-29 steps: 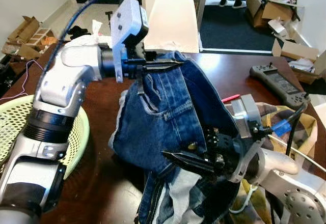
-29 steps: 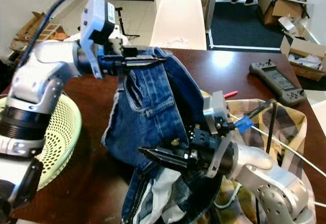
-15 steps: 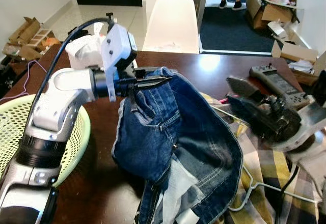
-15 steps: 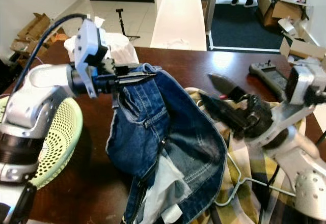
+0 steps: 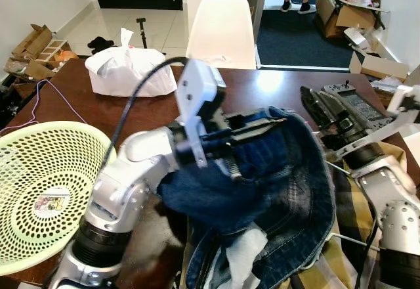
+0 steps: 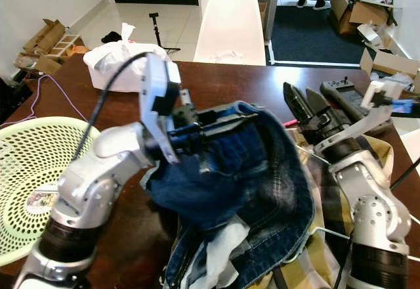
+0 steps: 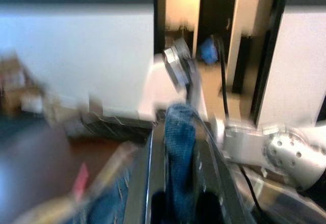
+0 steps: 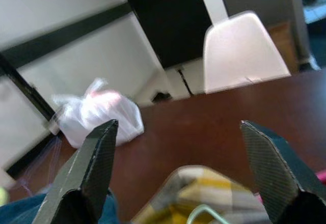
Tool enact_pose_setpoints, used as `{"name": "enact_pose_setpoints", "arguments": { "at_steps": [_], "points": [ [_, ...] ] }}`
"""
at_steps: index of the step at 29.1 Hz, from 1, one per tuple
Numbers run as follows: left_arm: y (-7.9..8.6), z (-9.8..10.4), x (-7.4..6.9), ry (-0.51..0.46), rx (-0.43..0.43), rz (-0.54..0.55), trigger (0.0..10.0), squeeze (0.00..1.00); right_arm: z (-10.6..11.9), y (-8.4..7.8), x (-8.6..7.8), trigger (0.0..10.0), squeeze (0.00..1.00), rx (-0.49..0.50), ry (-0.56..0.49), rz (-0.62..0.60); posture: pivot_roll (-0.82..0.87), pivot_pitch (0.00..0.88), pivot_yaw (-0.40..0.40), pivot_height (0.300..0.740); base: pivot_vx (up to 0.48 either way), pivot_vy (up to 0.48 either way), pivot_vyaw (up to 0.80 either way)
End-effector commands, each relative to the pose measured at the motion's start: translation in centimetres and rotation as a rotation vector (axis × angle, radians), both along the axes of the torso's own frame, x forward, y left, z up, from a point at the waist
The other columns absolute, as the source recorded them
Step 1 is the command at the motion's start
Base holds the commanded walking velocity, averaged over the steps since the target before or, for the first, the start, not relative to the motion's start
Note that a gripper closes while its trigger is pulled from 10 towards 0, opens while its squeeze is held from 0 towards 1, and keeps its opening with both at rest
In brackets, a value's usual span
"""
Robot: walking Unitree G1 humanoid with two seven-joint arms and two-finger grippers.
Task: Hang hanger
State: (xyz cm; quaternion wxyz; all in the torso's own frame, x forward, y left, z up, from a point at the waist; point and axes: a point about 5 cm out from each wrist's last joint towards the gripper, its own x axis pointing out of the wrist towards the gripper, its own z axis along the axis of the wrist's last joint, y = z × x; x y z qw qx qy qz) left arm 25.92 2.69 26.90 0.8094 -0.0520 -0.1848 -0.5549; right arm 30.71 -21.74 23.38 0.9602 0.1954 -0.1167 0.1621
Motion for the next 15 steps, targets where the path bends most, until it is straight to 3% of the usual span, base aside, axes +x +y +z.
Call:
{"name": "enact_pose_setpoints", "arguments": {
  "at_steps": [1, 4, 8, 12, 15],
  "points": [
    [-0.2, 0.0, -0.3, -0.005, 0.002, 0.016, 10.0, 0.0, -0.2, 0.4, 0.0, 10.0, 0.0, -0.028, 0.009, -0.015, -0.01, 0.141, 0.035, 0.74, 0.0, 0.0, 0.0],
    [-0.2, -0.7, -0.6, 0.02, 0.011, 0.027, 10.0, 0.0, -0.4, 0.8, -0.2, 10.0, 0.0, -0.045, 0.015, -0.004, -0.01, 0.148, 0.035, 0.74, 0.0, 0.0, 0.0],
    [1.2, -3.2, -1.7, 0.141, 0.062, 0.163, 10.0, 0.0, -1.4, 1.3, -0.2, 10.0, 0.0, -0.081, 0.049, -0.028, 0.0, 0.156, 0.031, 0.74, 0.0, 0.0, 0.0],
    [1.4, -3.4, -1.8, 0.15, 0.075, 0.187, 10.0, 0.0, -1.4, 1.4, 0.0, 10.0, 0.0, -0.083, 0.049, -0.035, 0.0, 0.156, 0.031, 0.74, 0.0, 0.0, 0.0],
    [1.7, -3.5, -1.8, 0.15, 0.086, 0.21, 10.0, 0.0, -1.4, 1.6, 0.1, 10.0, 0.0, -0.09, 0.051, -0.038, 0.01, 0.156, 0.028, 0.74, -0.292, 0.0, 0.0]
  ]
}}
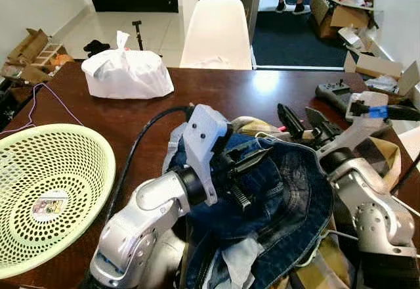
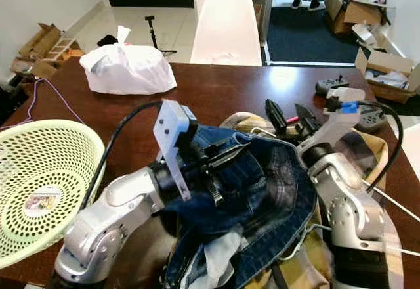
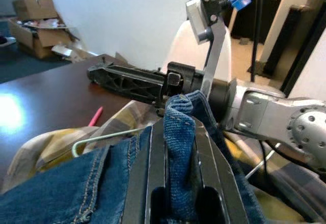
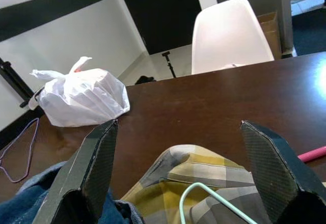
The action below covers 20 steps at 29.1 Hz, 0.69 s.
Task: Hang hanger
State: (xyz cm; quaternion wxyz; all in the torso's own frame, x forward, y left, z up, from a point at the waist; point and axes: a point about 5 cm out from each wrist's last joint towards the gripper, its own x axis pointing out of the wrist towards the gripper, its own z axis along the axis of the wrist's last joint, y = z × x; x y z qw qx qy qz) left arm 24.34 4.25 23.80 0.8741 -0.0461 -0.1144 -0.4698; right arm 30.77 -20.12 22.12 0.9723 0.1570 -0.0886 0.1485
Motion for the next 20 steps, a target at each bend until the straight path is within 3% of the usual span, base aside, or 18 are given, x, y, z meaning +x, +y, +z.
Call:
{"name": "enact_pose_setpoints", "arguments": {
  "at_steps": [1, 9, 20],
  "points": [
    [0.1, -0.4, -0.2, 0.012, 0.022, 0.004, 10.0, 0.0, -0.1, 0.0, 0.1, 10.0, 0.0, -0.006, 0.001, -0.01, 0.01, 0.156, 0.028, 0.74, -0.292, 0.0, 0.0],
    [0.7, 0.4, 0.1, -0.014, 0.01, 0.058, 10.0, 0.0, -0.2, 0.9, 0.3, 10.0, 0.0, -0.036, 0.006, -0.001, 0.01, 0.155, 0.017, 0.74, -0.334, 0.0, 0.0],
    [0.8, 2.1, -0.3, -0.038, -0.038, 0.063, 10.0, 0.0, 0.0, 0.7, 0.4, 10.0, 0.0, -0.106, 0.004, -0.007, 0.01, 0.153, 0.019, 0.74, -0.342, 0.0, 0.0]
  ]
}}
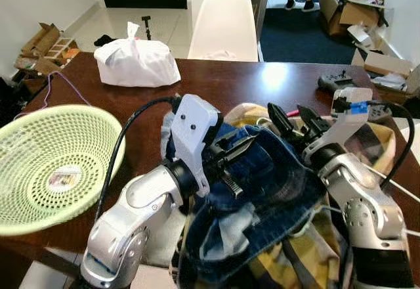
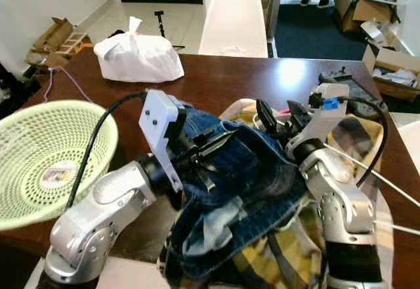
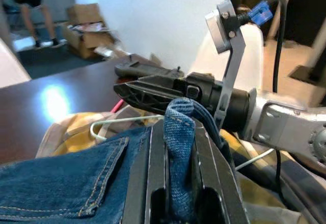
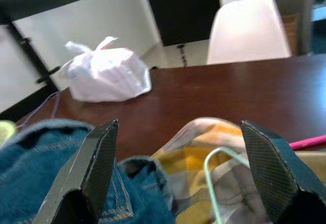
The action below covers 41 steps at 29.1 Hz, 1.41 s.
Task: Hang hanger
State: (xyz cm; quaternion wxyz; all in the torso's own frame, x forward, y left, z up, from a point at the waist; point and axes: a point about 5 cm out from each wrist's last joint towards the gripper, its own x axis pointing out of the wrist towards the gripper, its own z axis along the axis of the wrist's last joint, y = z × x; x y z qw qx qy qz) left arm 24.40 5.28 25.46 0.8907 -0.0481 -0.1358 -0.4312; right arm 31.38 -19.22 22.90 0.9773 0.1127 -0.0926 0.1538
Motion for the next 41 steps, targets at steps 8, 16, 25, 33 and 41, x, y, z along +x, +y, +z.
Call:
{"name": "enact_pose_setpoints", "arguments": {
  "at_steps": [8, 16, 25, 33, 41],
  "points": [
    [0.1, 1.0, -0.3, -0.012, -0.03, -0.027, 10.0, 0.0, -0.9, -0.2, 0.0, 10.0, 0.0, -0.079, 0.03, -0.027, 0.01, 0.151, 0.019, 0.74, -0.346, 0.0, 0.0],
    [0.6, 2.7, -2.1, -0.015, -0.149, -0.193, 10.0, 0.0, -0.7, -1.1, 0.4, 10.0, 0.0, -0.114, 0.03, -0.062, 0.02, 0.146, 0.014, 0.74, -0.236, 0.0, 0.0],
    [7.0, 6.2, -5.3, -0.131, -0.31, -0.419, 10.0, 0.0, -0.2, -3.3, 0.5, 10.0, 0.0, -0.125, 0.012, -0.121, 0.03, 0.141, 0.012, 0.74, 0.0, 0.0, 0.0],
    [9.2, 9.8, -5.9, -0.248, -0.413, -0.437, 10.0, 0.0, -0.6, -2.9, 0.5, 10.0, 0.0, -0.129, 0.015, -0.111, 0.03, 0.143, 0.015, 0.74, 0.0, 0.0, 0.0],
    [7.5, 5.4, -9.9, 0.025, -0.359, -0.698, 10.0, 0.0, -0.2, -3.6, 0.5, 10.0, 0.0, -0.197, 0.002, -0.107, 0.03, 0.15, 0.014, 0.74, 0.0, 0.0, 0.0]
  ]
}}
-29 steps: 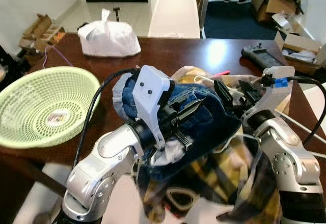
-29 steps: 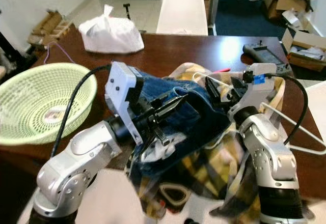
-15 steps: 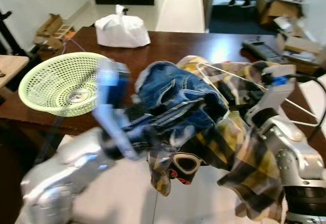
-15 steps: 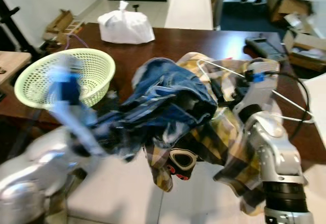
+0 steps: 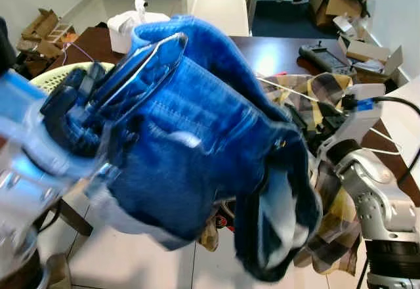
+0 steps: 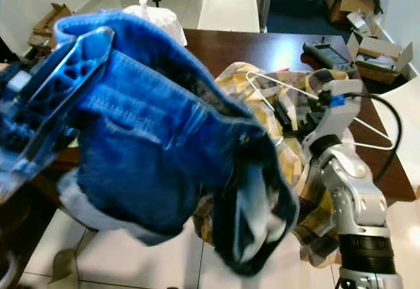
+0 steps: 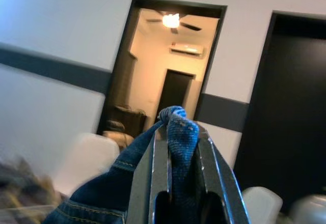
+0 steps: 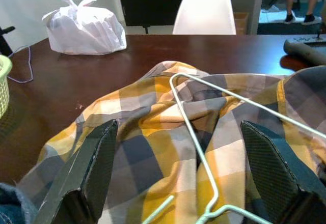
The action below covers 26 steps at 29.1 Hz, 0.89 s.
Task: Hang hanger
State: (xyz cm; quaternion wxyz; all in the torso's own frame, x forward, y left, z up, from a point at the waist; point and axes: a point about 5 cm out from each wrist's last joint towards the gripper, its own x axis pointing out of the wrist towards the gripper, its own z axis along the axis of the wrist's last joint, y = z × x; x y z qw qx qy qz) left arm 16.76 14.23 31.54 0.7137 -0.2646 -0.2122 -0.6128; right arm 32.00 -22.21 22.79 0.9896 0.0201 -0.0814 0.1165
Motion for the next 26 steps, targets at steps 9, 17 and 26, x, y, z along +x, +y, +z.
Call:
{"name": "enact_pose_setpoints", "arguments": {
  "at_steps": [9, 17, 26],
  "points": [
    [-1.1, -2.9, -1.7, 0.228, 0.008, -0.139, 10.0, 0.0, -0.4, 0.2, 0.6, 10.0, 0.0, -0.037, 0.001, 0.001, 0.06, 0.149, 0.006, 0.74, 0.0, 0.0, 0.0],
    [-1.5, -3.5, -4.1, 0.311, -0.072, -0.356, 10.0, 0.0, -0.4, 0.6, 0.8, 10.0, 0.0, -0.051, 0.001, 0.015, 0.06, 0.15, 0.006, 0.74, 0.0, 0.0, 0.0],
    [-1.4, -9.3, -4.5, 0.601, 0.096, -0.325, 10.0, 0.0, -0.4, 0.7, 1.0, 10.0, 0.0, -0.076, 0.003, 0.014, 0.06, 0.149, 0.01, 0.74, 0.0, 0.0, 0.0]
  ]
}}
